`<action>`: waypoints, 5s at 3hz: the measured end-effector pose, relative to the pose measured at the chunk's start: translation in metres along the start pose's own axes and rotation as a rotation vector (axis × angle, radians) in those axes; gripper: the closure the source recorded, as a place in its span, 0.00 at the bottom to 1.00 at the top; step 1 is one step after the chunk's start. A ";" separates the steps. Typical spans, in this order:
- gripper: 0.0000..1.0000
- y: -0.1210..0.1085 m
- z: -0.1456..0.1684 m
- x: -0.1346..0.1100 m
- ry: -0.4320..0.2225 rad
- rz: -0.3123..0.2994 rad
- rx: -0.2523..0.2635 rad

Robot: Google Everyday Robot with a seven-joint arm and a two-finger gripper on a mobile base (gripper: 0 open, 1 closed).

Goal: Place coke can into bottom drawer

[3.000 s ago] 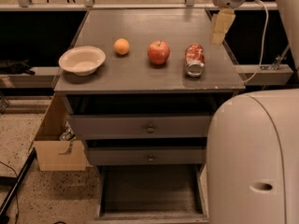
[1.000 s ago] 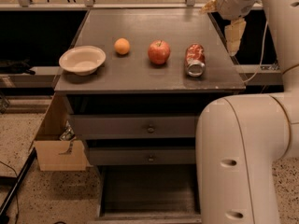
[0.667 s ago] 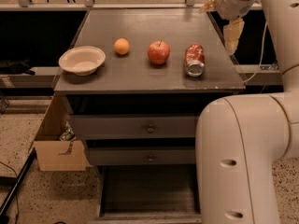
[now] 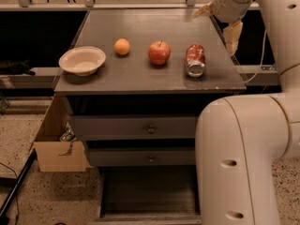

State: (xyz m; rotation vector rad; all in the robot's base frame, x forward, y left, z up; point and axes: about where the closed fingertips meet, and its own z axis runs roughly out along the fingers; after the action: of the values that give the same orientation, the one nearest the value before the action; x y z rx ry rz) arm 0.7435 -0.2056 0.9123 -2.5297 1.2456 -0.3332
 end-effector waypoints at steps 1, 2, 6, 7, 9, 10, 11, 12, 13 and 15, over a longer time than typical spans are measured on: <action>0.00 0.000 0.019 -0.009 -0.028 -0.163 -0.048; 0.00 -0.014 0.046 -0.025 -0.052 -0.322 -0.090; 0.00 -0.021 0.083 -0.037 -0.040 -0.416 -0.128; 0.00 -0.021 0.083 -0.037 -0.040 -0.416 -0.128; 0.42 -0.021 0.083 -0.037 -0.040 -0.416 -0.128; 0.65 -0.021 0.083 -0.037 -0.040 -0.416 -0.128; 0.88 -0.021 0.083 -0.037 -0.040 -0.416 -0.128; 1.00 -0.021 0.083 -0.037 -0.040 -0.416 -0.128; 1.00 -0.021 0.085 -0.037 -0.039 -0.413 -0.127; 1.00 -0.011 0.081 -0.030 -0.027 -0.375 -0.122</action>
Offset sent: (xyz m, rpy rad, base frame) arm 0.0246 0.0251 -0.0237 -0.1751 0.1818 0.4353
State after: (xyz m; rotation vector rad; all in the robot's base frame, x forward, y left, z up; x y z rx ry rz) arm 0.7609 -0.1612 0.8387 -2.8589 0.7970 -0.3108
